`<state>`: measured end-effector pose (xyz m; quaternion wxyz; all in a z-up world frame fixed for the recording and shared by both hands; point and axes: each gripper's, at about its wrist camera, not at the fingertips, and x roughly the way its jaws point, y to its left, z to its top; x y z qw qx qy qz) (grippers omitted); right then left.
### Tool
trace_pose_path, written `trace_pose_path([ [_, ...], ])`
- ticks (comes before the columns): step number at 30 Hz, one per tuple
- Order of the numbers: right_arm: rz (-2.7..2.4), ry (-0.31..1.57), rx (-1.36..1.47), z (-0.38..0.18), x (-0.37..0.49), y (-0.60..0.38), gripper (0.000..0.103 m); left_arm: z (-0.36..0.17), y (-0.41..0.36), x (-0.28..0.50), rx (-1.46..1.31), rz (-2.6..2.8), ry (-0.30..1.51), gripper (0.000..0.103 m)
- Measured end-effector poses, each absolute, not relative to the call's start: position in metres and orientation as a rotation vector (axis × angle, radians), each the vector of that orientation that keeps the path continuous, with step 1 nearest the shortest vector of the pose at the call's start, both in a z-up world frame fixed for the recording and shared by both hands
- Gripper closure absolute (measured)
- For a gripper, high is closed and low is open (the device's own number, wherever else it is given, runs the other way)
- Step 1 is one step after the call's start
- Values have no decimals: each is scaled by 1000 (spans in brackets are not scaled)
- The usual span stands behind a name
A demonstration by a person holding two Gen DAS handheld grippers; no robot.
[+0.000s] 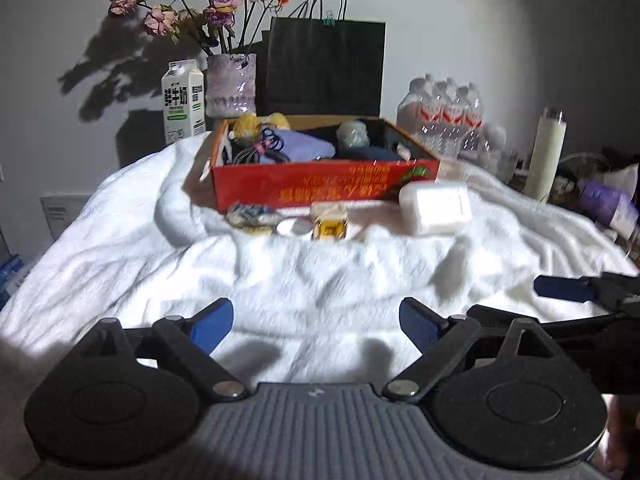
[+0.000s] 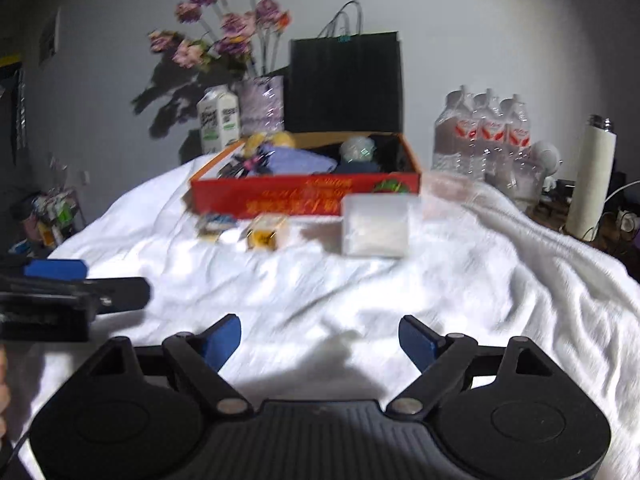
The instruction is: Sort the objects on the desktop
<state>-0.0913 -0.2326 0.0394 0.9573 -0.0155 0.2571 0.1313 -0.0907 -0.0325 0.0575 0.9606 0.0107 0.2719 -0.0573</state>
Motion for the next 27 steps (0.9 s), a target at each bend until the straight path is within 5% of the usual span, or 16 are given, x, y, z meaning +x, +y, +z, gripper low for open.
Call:
trace_pose_path([
  [14, 249, 602, 21, 14, -82, -241, 11, 17, -24, -73, -22, -54, 693, 12],
  [27, 256, 636, -48, 13, -79, -233, 0, 13, -28, -70, -6, -44, 715, 0],
])
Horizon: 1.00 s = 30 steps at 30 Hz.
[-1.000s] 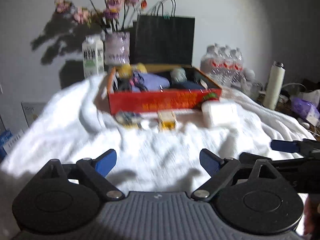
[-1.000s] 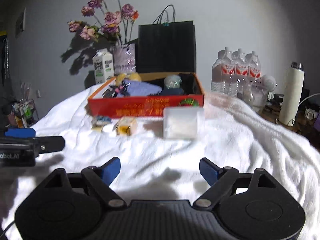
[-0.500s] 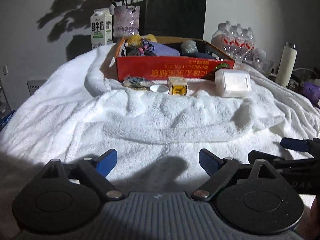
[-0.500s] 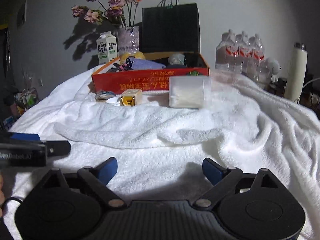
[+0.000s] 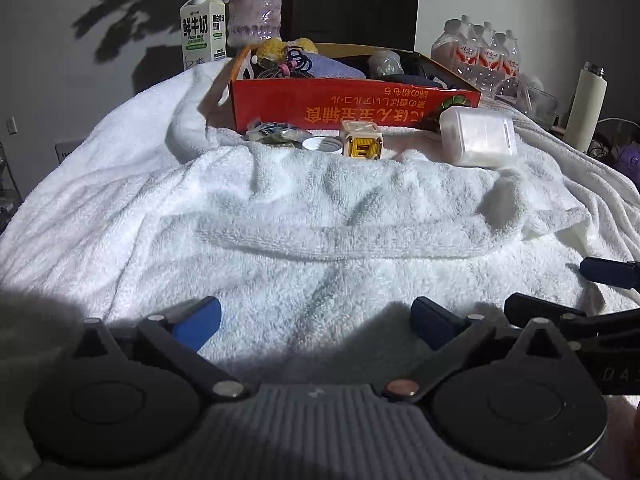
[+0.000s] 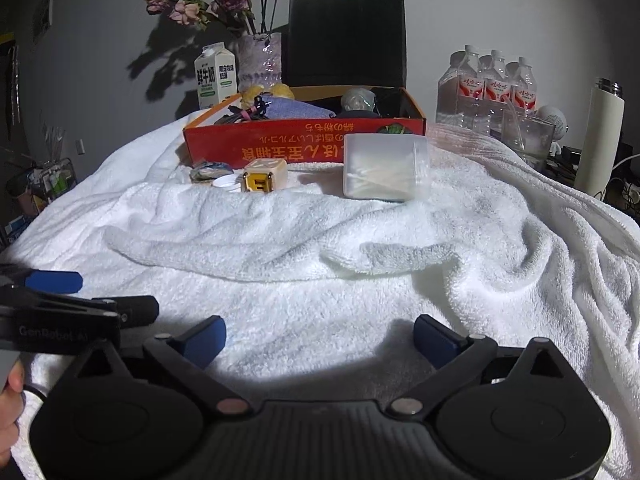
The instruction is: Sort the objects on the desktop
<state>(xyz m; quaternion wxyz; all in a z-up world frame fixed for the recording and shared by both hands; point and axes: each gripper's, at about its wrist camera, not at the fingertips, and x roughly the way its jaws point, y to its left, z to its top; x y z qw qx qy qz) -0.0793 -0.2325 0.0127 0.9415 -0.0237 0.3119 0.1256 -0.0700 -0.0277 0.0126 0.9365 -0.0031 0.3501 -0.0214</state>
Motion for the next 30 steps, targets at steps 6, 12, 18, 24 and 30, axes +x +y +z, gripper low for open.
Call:
trace_pose_path([
  [6, 251, 643, -68, 12, -79, -230, 0, 17, -26, -67, -21, -45, 757, 0],
  [12, 250, 644, -68, 13, -78, -230, 0, 18, -26, -63, -14, -49, 785, 0],
  [18, 241, 641, -90, 14, -77, -228, 0, 18, -28, -59, 3, -42, 798, 0],
  [24, 242, 582, -86, 41, -65, -228, 3, 24, -20, -53, 12, -108, 801, 1],
  [30, 306, 500, -63, 77, -19, -210, 8, 70, 33, -18, -165, -171, 621, 7],
])
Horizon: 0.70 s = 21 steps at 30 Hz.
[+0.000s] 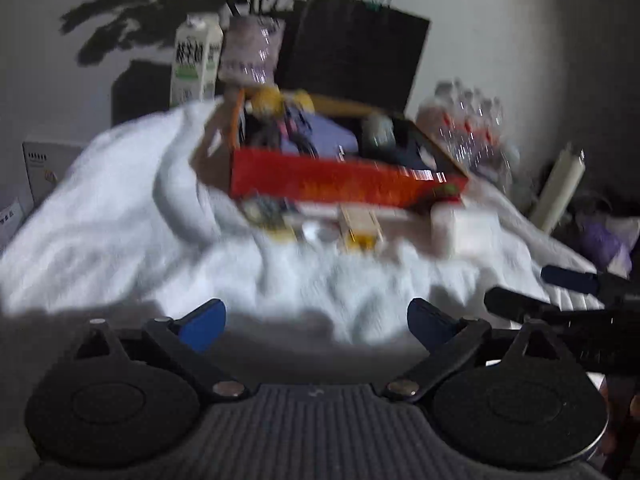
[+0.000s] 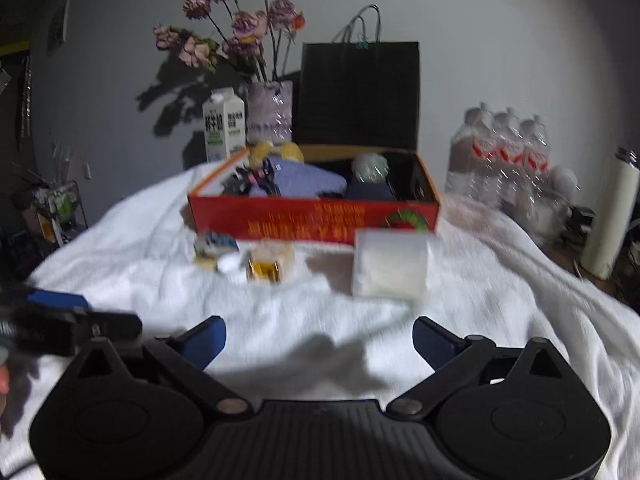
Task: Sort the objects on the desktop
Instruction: 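Grasp the white-yellow cube charger with the right tool while the left tool grasps the blue packet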
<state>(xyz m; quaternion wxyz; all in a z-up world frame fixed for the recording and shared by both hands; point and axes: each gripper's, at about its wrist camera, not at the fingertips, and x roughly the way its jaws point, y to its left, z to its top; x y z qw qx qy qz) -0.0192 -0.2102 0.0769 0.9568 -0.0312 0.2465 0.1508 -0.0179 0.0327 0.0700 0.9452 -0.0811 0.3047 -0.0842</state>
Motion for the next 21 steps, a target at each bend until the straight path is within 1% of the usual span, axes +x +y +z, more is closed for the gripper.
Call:
trace_pose_path([
  [1, 326, 494, -59, 79, -7, -203, 10, 74, 39, -3, -164, -159, 600, 8],
  [3, 371, 497, -29, 79, 21, -189, 11, 76, 49, 31, -165, -128, 600, 12],
  [5, 396, 530, -8, 73, 52, -174, 14, 74, 58, 64, -211, -127, 609, 13],
  [7, 390, 582, 2, 62, 81, -159, 24, 67, 59, 95, -240, -130, 633, 18],
  [8, 384, 607, 10, 56, 93, -155, 26, 64, 58, 110, -235, -129, 655, 18],
  [9, 376, 627, 24, 51, 103, -152, 31, 59, 54, 122, -224, -122, 679, 19],
  [12, 352, 674, 43, 36, 122, -143, 38, 43, 47, 148, -202, -76, 737, 26],
  [13, 339, 681, 36, 32, 125, -141, 43, 39, 46, 154, -207, -71, 754, 26],
  [15, 339, 682, 29, 27, 126, -140, 47, 30, 45, 163, -222, -58, 773, 28],
  [16, 356, 681, 41, 27, 126, -141, 54, 27, 44, 167, -225, -58, 779, 30],
  [17, 366, 677, 51, 28, 124, -143, 62, 24, 42, 168, -221, -50, 787, 36],
  [19, 350, 669, 34, 32, 120, -144, 63, 22, 35, 167, -163, -34, 771, 40],
  [20, 347, 662, 31, 34, 117, -146, 63, 22, 31, 165, -133, -27, 769, 46],
  [21, 349, 654, 37, 37, 114, -149, 63, 22, 28, 163, -112, -21, 763, 59],
])
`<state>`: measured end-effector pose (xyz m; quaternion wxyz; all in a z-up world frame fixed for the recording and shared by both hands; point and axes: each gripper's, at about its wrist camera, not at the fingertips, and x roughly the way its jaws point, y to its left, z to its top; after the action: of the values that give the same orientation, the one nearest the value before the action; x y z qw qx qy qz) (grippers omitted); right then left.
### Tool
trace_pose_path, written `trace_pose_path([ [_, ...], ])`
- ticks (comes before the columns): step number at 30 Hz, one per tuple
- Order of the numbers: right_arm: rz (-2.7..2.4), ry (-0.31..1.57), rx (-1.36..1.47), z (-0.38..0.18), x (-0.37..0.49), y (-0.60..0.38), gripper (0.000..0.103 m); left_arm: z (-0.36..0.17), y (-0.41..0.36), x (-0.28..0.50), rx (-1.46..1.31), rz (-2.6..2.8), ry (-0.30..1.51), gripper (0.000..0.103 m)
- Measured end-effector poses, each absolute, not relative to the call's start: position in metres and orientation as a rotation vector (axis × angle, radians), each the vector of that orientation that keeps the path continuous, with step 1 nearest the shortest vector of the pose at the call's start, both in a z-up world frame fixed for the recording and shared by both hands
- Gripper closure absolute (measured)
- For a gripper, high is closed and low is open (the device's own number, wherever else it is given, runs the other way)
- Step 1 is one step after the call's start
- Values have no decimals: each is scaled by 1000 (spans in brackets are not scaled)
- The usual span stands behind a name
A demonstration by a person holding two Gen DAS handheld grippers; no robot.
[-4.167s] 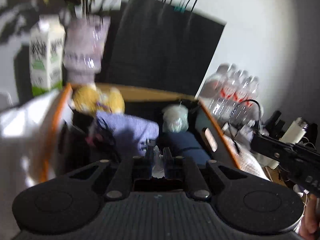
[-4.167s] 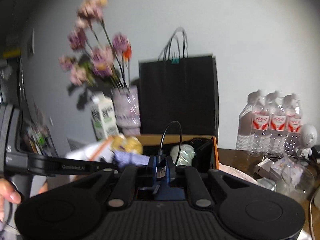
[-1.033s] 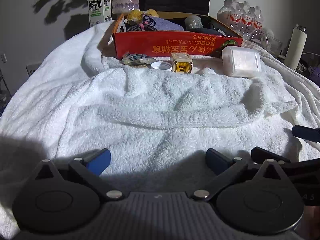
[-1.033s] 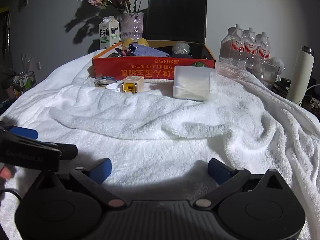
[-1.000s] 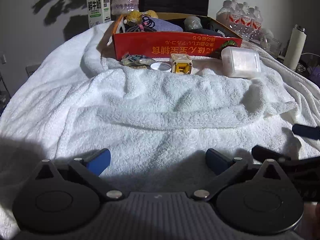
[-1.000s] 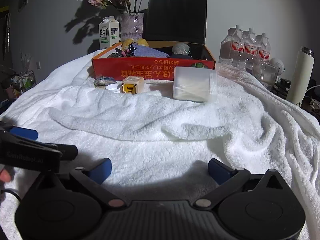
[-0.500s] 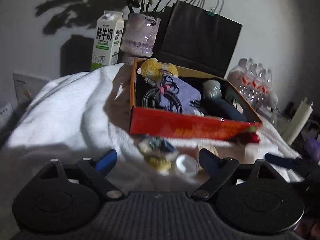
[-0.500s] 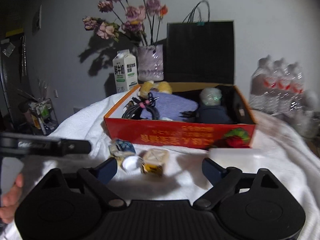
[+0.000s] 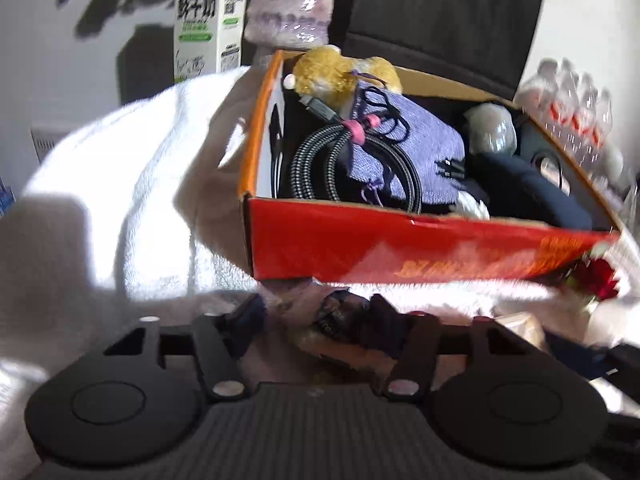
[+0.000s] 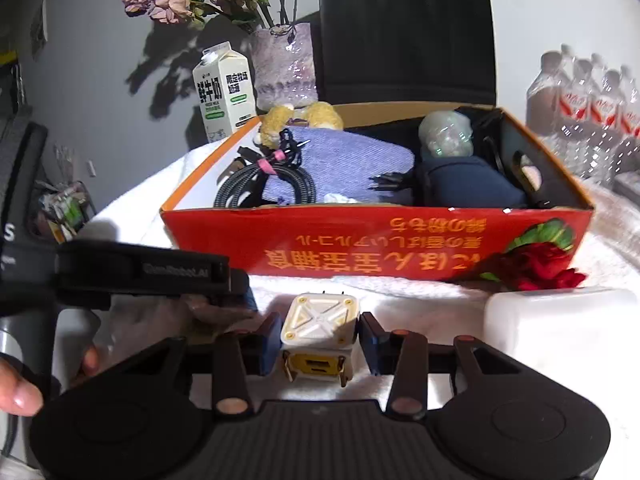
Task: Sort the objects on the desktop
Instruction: 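Grasp the white-yellow cube charger with the right tool while the left tool grasps the blue packet, then carry the charger with the right tool into the box while the left tool drops the packet there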
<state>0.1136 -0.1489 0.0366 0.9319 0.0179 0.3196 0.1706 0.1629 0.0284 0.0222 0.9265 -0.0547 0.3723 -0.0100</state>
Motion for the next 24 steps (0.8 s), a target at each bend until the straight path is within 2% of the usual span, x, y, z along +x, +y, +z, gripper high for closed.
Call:
trace_pose_path([
  [1, 352, 647, 48, 40, 110, -153, 63, 23, 27, 161, -105, -13, 762, 61],
  [2, 354, 637, 60, 43, 105, -156, 63, 24, 27, 158, -105, -8, 755, 72],
  [3, 354, 624, 69, 47, 100, -160, 63, 26, 28, 155, -103, -1, 748, 90],
  [17, 356, 472, 99, 89, 11, -206, 63, 93, 24, 46, -148, -134, 544, 92],
  [24, 298, 480, 135, 84, -34, -228, 64, 93, 5, -36, -127, -134, 488, 92],
])
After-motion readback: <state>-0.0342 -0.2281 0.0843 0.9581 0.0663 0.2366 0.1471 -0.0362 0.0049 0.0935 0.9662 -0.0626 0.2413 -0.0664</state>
